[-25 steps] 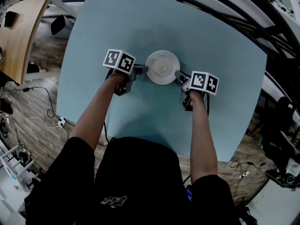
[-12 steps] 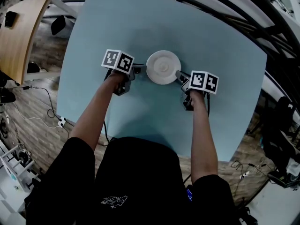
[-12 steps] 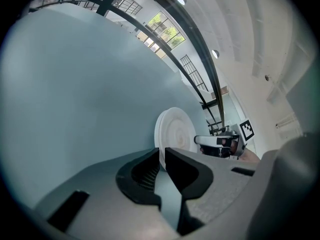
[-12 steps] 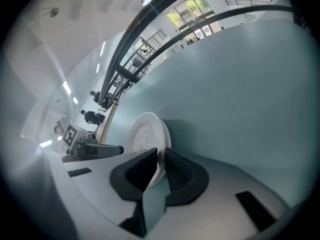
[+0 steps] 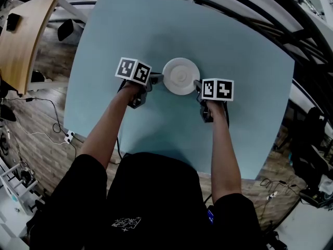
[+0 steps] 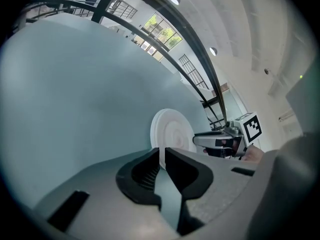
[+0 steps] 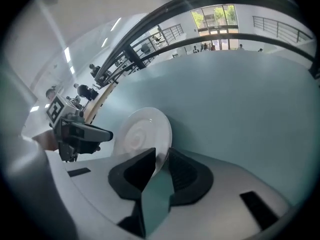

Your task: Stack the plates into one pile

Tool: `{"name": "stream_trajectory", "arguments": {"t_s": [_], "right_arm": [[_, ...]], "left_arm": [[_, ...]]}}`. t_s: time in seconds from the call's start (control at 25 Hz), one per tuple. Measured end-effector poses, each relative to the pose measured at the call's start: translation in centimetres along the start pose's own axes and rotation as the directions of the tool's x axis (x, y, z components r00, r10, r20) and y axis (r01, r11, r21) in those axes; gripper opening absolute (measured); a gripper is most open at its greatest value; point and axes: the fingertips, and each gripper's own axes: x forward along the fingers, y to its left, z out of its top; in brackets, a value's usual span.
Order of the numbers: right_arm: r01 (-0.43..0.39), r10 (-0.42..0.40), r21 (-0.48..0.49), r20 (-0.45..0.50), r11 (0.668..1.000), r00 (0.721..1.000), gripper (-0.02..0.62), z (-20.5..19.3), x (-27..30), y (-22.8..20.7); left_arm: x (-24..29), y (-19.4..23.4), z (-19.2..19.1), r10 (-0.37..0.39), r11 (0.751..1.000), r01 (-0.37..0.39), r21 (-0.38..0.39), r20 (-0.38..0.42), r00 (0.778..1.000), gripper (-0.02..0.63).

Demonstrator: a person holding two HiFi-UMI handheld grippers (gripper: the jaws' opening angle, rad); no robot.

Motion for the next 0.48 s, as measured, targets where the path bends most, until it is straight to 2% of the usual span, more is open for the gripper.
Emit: {"name": "stream_trajectory", "arguments": {"t_s": [0.24, 0.48], "right_arm": [[-0.024, 0.023, 0.029, 0.029, 0.999, 0.999, 0.096, 0.0, 0.0, 0.2], [0.027, -0.027, -0.016, 0.038, 1.000, 0.999, 0.100, 0.7, -0.4, 0.1]], "left_arm": [[-0.8, -0.3, -0.4, 0.012, 1.000, -0.012, 0.005, 0.026, 1.000, 0.041], [-1.7, -0.7, -0.9, 0.024, 1.000, -0.024, 0.005, 0.049, 0.999, 0.041]]}}
